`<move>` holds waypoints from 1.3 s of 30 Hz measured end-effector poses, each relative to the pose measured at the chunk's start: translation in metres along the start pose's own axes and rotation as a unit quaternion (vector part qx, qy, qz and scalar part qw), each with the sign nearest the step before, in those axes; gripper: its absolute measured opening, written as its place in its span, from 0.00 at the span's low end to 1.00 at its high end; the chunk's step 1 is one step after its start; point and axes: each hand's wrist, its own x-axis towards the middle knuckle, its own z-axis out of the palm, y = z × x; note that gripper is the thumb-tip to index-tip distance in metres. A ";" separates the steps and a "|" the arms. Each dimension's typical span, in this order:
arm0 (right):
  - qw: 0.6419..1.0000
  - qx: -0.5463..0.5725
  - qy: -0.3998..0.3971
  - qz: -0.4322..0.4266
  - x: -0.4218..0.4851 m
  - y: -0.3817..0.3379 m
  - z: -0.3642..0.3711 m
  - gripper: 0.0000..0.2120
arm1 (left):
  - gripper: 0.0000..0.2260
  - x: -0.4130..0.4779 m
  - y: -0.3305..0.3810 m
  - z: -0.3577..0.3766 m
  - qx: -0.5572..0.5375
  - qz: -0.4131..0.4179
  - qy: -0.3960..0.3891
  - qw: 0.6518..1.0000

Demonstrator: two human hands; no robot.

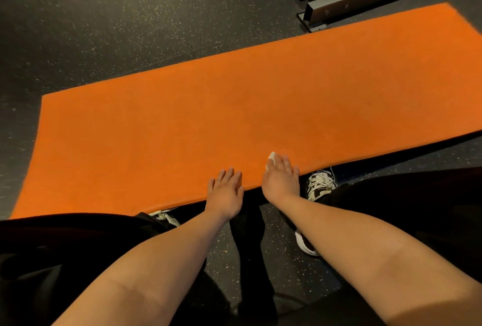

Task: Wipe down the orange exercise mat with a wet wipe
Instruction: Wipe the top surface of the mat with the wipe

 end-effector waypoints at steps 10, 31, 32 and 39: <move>0.986 -0.018 -0.030 -0.161 -0.018 -0.025 0.014 0.25 | 0.24 0.000 0.000 0.001 -0.019 0.000 0.000 1.000; 0.999 -0.006 -0.033 0.023 0.034 -0.005 -0.009 0.27 | 0.21 0.031 0.015 -0.018 0.037 -0.050 -0.025 0.998; 0.999 -0.002 -0.041 -0.003 0.033 -0.013 -0.006 0.27 | 0.21 0.034 0.016 -0.018 0.038 -0.052 -0.024 0.998; 0.998 -0.018 -0.046 -0.043 0.065 -0.010 -0.009 0.26 | 0.20 0.062 0.021 -0.015 0.029 -0.042 -0.026 0.998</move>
